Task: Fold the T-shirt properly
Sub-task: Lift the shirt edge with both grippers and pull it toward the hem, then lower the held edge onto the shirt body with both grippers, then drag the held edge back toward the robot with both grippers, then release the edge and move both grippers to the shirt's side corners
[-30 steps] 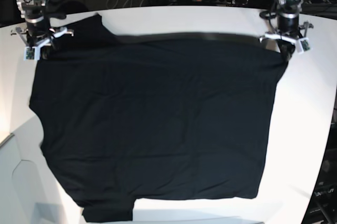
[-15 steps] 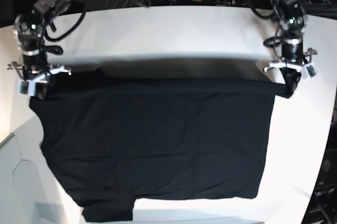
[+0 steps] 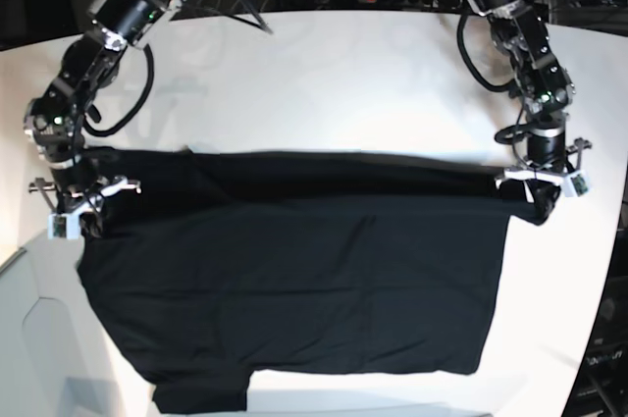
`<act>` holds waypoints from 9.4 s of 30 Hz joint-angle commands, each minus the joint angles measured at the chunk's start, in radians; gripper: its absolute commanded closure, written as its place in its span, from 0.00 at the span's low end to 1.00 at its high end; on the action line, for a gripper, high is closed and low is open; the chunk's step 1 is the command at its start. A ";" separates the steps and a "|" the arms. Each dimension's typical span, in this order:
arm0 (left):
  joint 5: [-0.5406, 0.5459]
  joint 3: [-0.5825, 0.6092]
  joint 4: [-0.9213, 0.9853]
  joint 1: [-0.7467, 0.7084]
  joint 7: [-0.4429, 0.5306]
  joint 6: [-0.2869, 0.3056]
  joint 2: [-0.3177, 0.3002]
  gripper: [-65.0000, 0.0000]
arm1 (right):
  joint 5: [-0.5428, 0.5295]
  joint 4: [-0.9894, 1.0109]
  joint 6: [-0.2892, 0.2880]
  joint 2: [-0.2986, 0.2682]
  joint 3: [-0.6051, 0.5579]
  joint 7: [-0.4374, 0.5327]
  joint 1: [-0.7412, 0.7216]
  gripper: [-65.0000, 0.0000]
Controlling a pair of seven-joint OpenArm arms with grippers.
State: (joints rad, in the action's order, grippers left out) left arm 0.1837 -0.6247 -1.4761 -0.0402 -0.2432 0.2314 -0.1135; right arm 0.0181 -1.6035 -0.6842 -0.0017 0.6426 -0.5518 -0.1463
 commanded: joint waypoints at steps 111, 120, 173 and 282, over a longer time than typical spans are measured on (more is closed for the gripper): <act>0.001 0.042 0.349 0.089 -0.061 -0.004 -0.068 1.00 | -0.017 0.351 0.028 -0.211 0.036 0.034 -0.078 0.49; -0.003 0.038 0.329 0.086 -0.061 -0.004 -0.068 1.00 | -0.017 0.480 0.028 -0.238 0.050 0.035 -0.066 0.49; 0.001 -0.044 0.001 0.135 -0.233 -0.005 -0.096 1.00 | -0.019 0.203 -0.014 -0.275 -0.045 -0.182 -0.283 1.00; -0.008 -0.496 -0.347 -0.287 -0.318 0.402 0.108 0.28 | -0.017 -0.265 -0.014 0.018 0.136 0.075 0.363 0.56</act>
State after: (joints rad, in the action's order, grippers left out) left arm 0.1654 -1.1152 -1.8061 -0.3271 -0.5869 0.6365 0.0105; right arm 0.0158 -1.8523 -0.6937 0.0288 0.7746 -0.4992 0.2237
